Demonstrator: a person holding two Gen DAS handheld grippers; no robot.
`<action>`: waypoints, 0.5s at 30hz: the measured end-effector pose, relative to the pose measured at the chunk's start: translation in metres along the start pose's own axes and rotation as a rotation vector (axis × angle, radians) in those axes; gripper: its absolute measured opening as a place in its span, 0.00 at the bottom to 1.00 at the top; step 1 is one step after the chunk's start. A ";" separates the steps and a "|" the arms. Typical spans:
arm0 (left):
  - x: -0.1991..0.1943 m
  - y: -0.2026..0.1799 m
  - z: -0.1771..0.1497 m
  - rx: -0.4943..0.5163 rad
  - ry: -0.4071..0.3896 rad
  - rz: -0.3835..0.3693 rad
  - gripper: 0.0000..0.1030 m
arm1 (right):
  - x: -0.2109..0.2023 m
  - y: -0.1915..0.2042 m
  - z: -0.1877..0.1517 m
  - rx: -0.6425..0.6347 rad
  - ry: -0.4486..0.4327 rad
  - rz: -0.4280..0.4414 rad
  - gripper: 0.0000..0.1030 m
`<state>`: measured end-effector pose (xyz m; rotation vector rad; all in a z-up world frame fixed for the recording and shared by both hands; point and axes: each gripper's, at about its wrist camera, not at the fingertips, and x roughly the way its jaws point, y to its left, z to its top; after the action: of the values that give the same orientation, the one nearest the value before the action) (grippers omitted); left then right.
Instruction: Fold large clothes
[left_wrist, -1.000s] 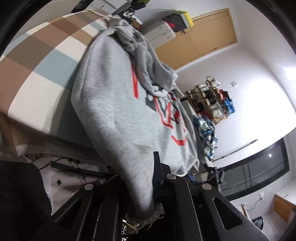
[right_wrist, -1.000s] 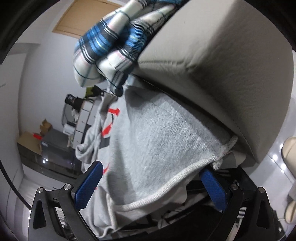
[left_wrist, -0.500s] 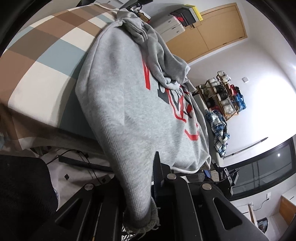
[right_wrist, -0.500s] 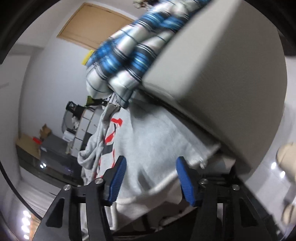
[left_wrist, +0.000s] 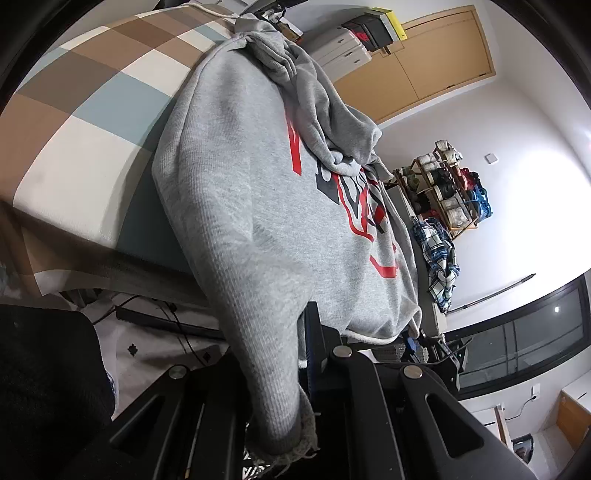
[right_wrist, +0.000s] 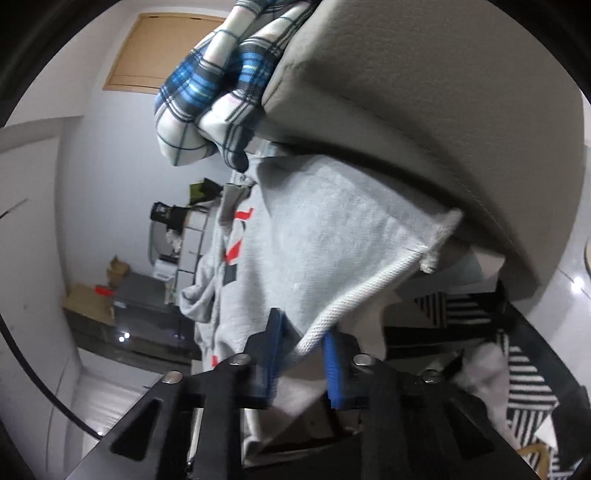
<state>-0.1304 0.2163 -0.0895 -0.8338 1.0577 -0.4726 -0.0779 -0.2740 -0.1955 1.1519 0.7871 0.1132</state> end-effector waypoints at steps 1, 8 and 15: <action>0.000 0.000 0.000 -0.001 0.001 0.000 0.03 | -0.007 0.000 -0.001 -0.010 -0.021 0.009 0.04; 0.002 0.000 0.000 0.000 0.004 0.002 0.03 | -0.056 0.017 -0.006 -0.210 -0.174 -0.102 0.03; 0.001 0.002 0.000 -0.011 0.006 -0.002 0.03 | -0.037 -0.012 -0.008 -0.166 -0.110 -0.252 0.23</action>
<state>-0.1303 0.2167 -0.0917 -0.8437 1.0660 -0.4712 -0.1133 -0.2902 -0.1888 0.8870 0.8033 -0.0926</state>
